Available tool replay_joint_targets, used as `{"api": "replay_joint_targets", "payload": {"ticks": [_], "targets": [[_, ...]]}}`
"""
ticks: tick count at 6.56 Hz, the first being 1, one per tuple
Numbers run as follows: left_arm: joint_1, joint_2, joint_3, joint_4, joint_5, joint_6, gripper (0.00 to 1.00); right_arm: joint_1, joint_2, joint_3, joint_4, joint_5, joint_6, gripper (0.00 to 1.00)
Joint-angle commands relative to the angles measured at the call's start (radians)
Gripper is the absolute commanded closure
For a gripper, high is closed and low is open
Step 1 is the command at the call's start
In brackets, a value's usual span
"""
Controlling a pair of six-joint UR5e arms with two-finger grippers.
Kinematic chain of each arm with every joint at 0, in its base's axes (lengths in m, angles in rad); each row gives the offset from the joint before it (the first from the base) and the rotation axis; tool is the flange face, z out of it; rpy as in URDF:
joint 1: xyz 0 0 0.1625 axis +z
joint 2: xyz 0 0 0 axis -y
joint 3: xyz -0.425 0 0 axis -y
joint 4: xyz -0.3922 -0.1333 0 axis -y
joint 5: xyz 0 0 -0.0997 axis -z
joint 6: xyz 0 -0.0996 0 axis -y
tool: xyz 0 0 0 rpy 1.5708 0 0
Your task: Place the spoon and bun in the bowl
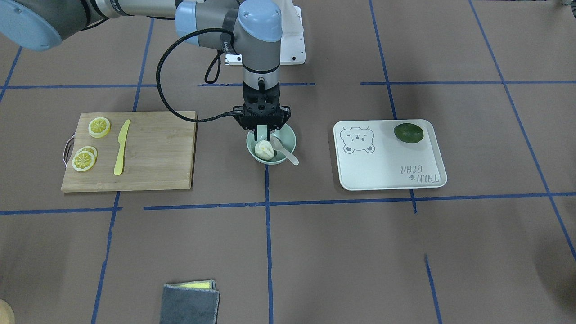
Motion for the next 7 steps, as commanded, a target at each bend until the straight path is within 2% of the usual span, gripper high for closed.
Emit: {"api": "replay_joint_targets", "payload": {"ticks": [1, 2, 5, 7], "targets": [[0.000, -0.001, 0.000, 0.000, 0.000, -0.001, 0.00, 0.017, -0.011, 0.011, 0.000, 0.009, -0.031, 0.00], [0.000, -0.004, -0.006, 0.002, 0.002, -0.001, 0.00, 0.082, -0.055, 0.055, 0.005, 0.047, -0.163, 0.00], [0.003, 0.001, 0.014, 0.006, 0.018, -0.001, 0.00, 0.410, -0.362, 0.206, 0.002, 0.303, -0.737, 0.00], [0.002, 0.007, 0.015, 0.011, 0.017, -0.005, 0.00, 0.672, -0.527, 0.203, 0.002, 0.510, -1.118, 0.00]]}}
